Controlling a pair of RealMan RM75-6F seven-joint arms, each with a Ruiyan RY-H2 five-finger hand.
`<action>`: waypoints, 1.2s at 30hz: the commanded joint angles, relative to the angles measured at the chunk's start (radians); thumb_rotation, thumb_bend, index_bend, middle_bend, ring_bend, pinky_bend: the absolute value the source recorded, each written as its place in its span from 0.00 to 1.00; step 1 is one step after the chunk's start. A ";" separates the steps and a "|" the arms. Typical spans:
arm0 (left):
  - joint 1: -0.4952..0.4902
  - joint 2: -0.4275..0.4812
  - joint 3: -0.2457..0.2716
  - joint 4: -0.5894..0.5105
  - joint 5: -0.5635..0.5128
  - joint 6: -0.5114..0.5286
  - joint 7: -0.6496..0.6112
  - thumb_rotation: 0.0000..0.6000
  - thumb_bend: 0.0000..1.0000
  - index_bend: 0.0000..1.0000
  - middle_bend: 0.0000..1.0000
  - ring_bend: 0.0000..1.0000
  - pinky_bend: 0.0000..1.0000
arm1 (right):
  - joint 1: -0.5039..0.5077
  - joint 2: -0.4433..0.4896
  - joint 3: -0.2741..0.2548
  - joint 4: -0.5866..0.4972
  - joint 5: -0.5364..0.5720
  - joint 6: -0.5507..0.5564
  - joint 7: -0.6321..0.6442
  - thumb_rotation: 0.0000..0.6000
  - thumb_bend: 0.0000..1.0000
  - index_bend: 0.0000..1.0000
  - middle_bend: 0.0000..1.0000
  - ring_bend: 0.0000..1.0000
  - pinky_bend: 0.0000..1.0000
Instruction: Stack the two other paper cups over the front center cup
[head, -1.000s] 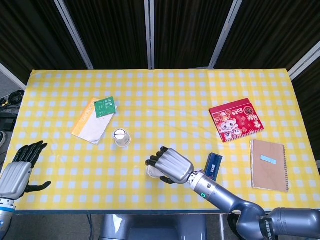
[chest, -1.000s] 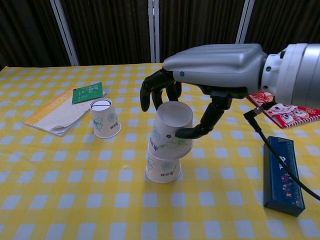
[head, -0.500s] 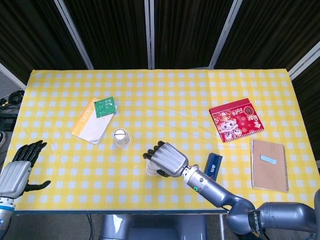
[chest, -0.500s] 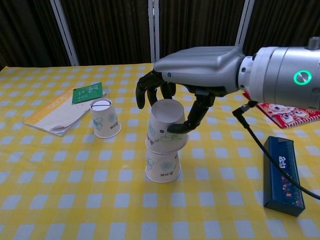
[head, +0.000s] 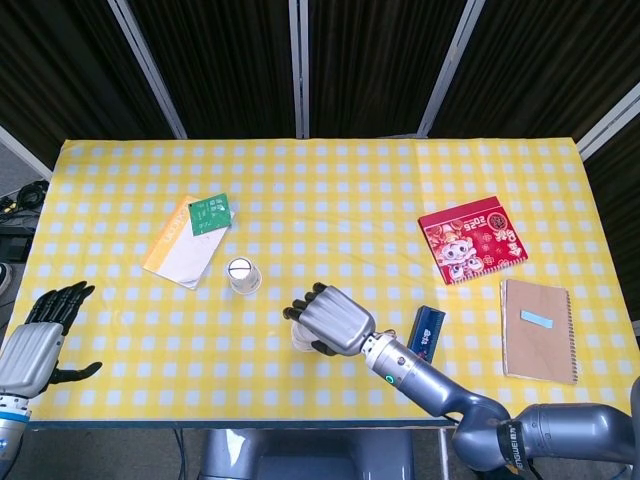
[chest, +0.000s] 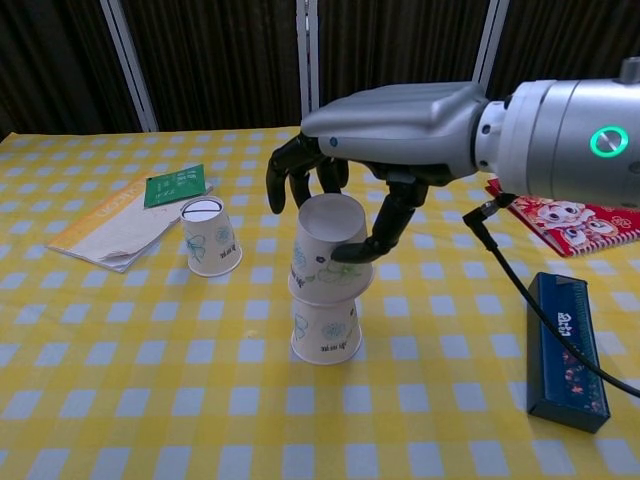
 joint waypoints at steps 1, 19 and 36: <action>0.000 0.000 0.000 -0.001 0.001 0.001 0.000 1.00 0.00 0.00 0.00 0.00 0.00 | 0.003 -0.004 -0.005 0.002 0.006 0.000 -0.004 1.00 0.27 0.33 0.44 0.43 0.35; -0.004 0.001 -0.002 0.005 -0.007 -0.005 -0.011 1.00 0.00 0.00 0.00 0.00 0.00 | 0.006 0.028 -0.039 -0.037 0.055 0.033 -0.040 1.00 0.07 0.10 0.04 0.14 0.23; -0.029 -0.067 -0.042 0.090 -0.014 0.001 -0.049 1.00 0.00 0.00 0.00 0.00 0.00 | -0.321 0.296 -0.244 0.158 -0.442 0.407 0.434 1.00 0.00 0.00 0.00 0.00 0.00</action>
